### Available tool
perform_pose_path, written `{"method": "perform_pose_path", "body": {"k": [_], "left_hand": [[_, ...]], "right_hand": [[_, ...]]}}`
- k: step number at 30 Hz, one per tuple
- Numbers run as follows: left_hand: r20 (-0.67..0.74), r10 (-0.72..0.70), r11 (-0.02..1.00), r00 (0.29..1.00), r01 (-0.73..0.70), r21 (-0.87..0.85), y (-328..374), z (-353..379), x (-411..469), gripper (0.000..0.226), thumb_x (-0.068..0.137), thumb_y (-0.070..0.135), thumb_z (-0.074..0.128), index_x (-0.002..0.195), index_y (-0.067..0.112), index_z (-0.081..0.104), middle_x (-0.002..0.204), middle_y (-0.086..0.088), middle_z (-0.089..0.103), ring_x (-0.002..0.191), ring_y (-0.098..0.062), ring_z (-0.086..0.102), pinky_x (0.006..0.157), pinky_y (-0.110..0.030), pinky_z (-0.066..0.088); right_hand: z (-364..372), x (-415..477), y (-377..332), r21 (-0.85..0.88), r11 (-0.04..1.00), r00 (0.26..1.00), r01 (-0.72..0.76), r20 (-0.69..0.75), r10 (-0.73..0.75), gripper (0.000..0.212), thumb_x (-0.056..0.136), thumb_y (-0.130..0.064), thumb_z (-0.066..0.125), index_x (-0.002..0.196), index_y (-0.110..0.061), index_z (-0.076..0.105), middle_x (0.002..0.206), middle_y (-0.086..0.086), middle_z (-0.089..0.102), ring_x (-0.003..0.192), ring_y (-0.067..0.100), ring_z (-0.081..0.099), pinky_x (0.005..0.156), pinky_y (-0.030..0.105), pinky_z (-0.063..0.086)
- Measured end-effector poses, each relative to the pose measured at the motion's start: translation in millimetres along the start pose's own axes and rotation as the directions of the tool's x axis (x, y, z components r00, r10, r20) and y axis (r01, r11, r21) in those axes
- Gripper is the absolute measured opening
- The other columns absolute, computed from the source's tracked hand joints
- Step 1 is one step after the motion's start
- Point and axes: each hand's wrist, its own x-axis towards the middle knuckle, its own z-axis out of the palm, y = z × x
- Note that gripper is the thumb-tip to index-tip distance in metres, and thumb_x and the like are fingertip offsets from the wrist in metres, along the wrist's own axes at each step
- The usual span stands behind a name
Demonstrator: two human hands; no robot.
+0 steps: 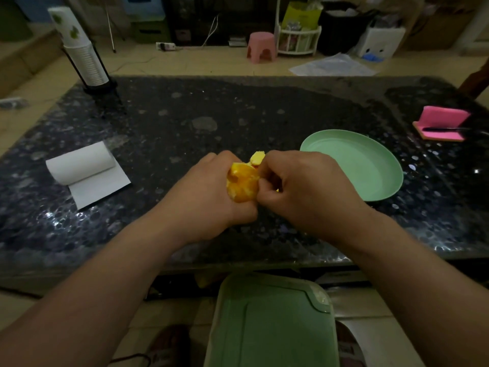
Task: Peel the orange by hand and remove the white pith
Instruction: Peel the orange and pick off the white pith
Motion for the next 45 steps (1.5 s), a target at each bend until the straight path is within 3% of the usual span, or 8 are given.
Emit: {"method": "perform_pose_path", "body": {"k": [5,11,15,21,25,34,38,45], "left_hand": [[-0.011,0.008,0.997,1.0,-0.009,-0.07,0,0,-1,0.057,0.067,0.047,0.082,0.116,0.039,0.055,0.108,0.012,0.055,0.092,-0.009,0.059,0.072,-0.031,0.051],[-0.046,0.024,0.991,0.999,-0.03,-0.13,-1,1,0,0.062,0.066,0.046,0.082,0.121,0.042,0.054,0.112,0.012,0.057,0.094,-0.009,0.06,0.07,-0.027,0.047],[-0.078,0.03,0.996,0.996,-0.036,-0.079,-1,1,0,0.062,0.066,0.047,0.081,0.121,0.04,0.054,0.112,0.013,0.054,0.094,-0.006,0.058,0.072,-0.028,0.049],[-0.089,0.086,0.994,0.992,-0.08,0.072,-1,4,-2,0.067,0.067,0.054,0.078,0.126,0.037,0.05,0.112,0.015,0.043,0.091,-0.007,0.053,0.071,-0.028,0.049],[-0.155,0.127,0.99,0.98,-0.116,0.077,0,7,-5,0.066,0.066,0.052,0.078,0.124,0.035,0.05,0.114,0.012,0.043,0.091,-0.006,0.053,0.071,-0.03,0.05],[-0.302,0.105,0.983,0.948,-0.144,-0.112,3,8,-5,0.066,0.067,0.053,0.079,0.126,0.036,0.054,0.114,0.014,0.049,0.099,0.004,0.052,0.073,-0.004,0.038],[-0.314,0.04,0.958,0.949,-0.126,-0.256,2,9,-4,0.06,0.067,0.05,0.077,0.122,0.041,0.055,0.114,0.009,0.059,0.095,-0.003,0.059,0.073,-0.017,0.043],[-0.27,-0.006,0.857,0.963,-0.134,-0.497,1,10,-4,0.051,0.075,0.037,0.082,0.12,0.037,0.059,0.103,0.014,0.068,0.091,0.001,0.067,0.071,-0.012,0.051]], "right_hand": [[2,-2,5,0.348,0.911,0.975,-0.223,0.083,0.207,0.006,0.09,-0.029,0.074,0.086,-0.028,0.07,0.07,-0.009,0.067,0.064,0.008,0.064,0.056,0.027,0.053],[0,0,9,0.652,0.67,0.932,-0.357,0.195,0.306,0.008,0.093,-0.013,0.072,0.086,-0.015,0.072,0.073,0.007,0.07,0.061,0.012,0.061,0.058,0.036,0.053],[-3,-2,13,0.552,0.789,0.963,-0.27,0.168,0.213,0.008,0.095,-0.022,0.075,0.09,-0.028,0.072,0.076,-0.01,0.072,0.066,0.005,0.065,0.06,0.019,0.051],[-6,-3,2,0.031,0.999,0.996,-0.037,0.086,0.035,0.011,0.095,-0.035,0.065,0.091,-0.025,0.065,0.073,-0.009,0.061,0.063,0.011,0.057,0.06,0.039,0.053],[-1,-3,1,0.169,0.978,0.992,-0.122,0.01,0.122,0.013,0.093,-0.028,0.069,0.082,-0.024,0.064,0.067,-0.008,0.06,0.061,0.01,0.057,0.055,0.034,0.049],[-2,1,-3,0.784,0.508,0.901,-0.356,0.145,0.409,0.006,0.095,-0.008,0.07,0.09,-0.004,0.071,0.074,0.019,0.07,0.062,0.02,0.061,0.056,0.04,0.054],[6,5,-4,0.88,0.284,0.863,-0.381,0.228,0.452,0.019,0.1,0.0,0.06,0.086,-0.009,0.069,0.072,0.009,0.07,0.059,0.016,0.06,0.054,0.029,0.051],[13,10,-5,0.912,-0.022,0.806,-0.41,0.373,0.459,0.022,0.103,-0.005,0.055,0.086,-0.008,0.069,0.072,0.01,0.067,0.055,0.011,0.056,0.049,0.022,0.047]]}}
